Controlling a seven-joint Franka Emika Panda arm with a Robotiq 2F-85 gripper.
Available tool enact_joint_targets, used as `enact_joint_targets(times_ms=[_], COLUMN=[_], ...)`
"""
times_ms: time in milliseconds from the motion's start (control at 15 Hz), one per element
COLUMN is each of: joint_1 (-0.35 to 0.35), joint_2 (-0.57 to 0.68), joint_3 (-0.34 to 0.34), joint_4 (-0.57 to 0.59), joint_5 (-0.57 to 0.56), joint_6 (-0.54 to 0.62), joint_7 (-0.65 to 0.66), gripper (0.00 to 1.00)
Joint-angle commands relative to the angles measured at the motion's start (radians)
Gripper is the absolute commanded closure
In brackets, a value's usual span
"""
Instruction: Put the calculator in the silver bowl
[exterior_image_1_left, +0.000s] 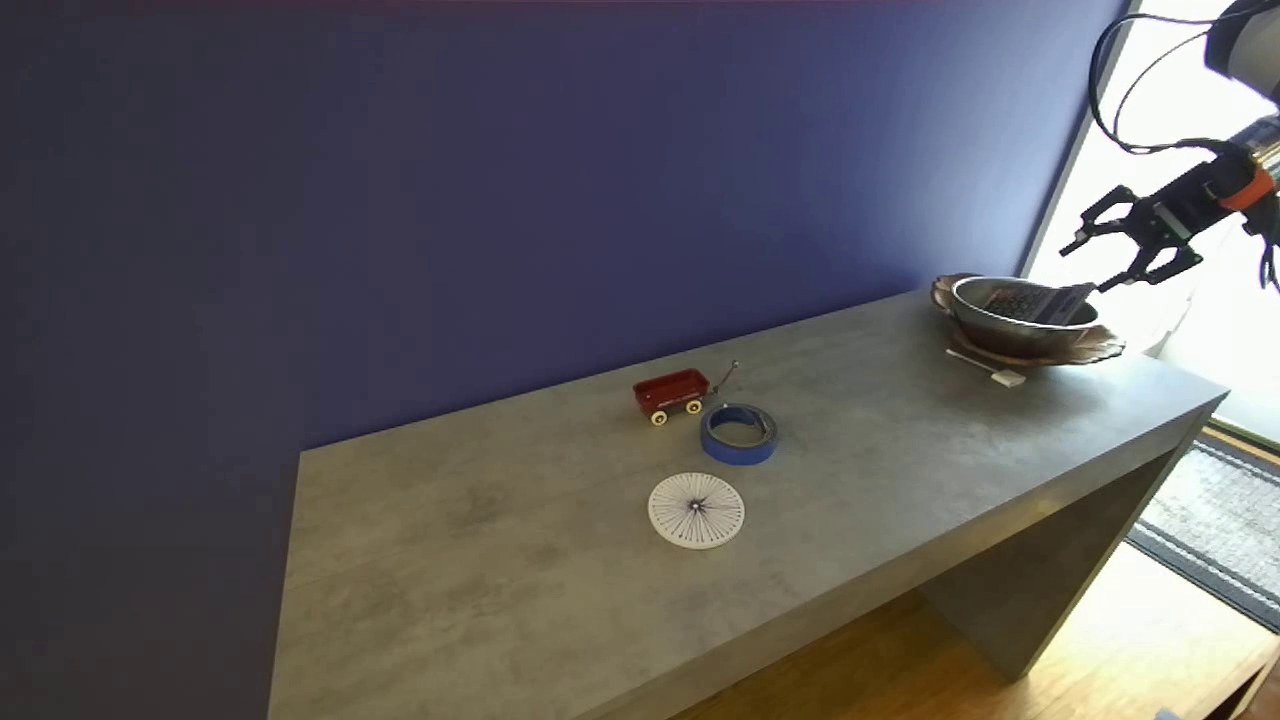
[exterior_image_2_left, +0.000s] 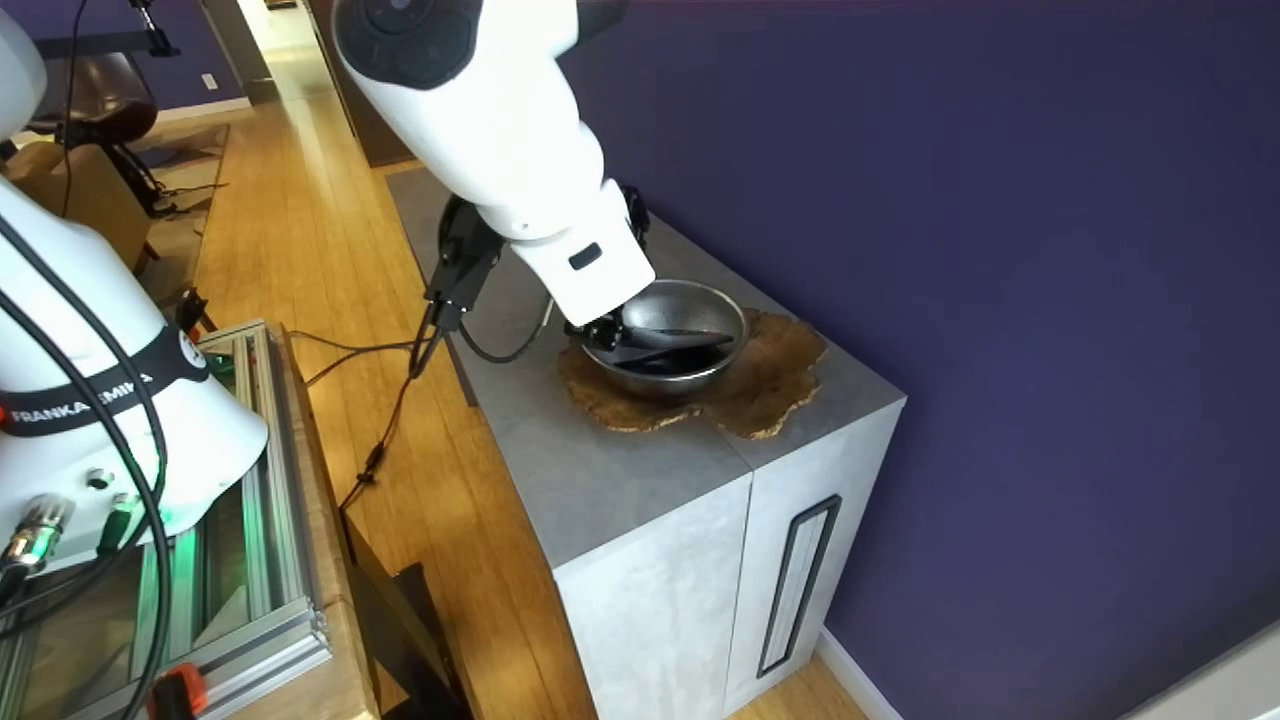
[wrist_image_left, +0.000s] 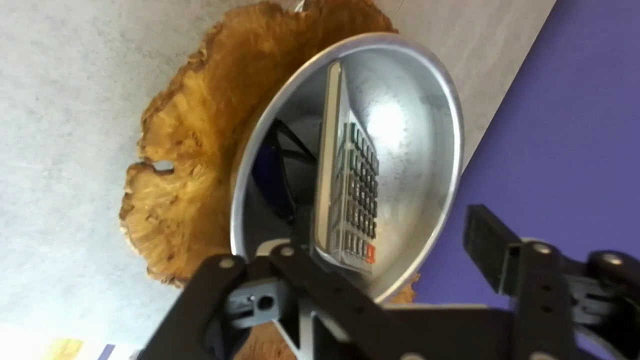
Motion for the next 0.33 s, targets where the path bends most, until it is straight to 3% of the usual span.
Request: enact_joint_targets(times_ms=[0,200,267], joint_1=[-0.001,-0.010,-0.004], joint_2=[-0.183,-0.338,-0.189], joint_3=[-0.003,-0.009,-0.005], joint_4=[-0.100,-0.162,-0.079], joint_5=[0.020,0.085,0.044], joint_6=[0.121,0.089,0.100], joint_7=[-0.076,-0.198,-0.131], gripper=[0.00,0.00,0.00])
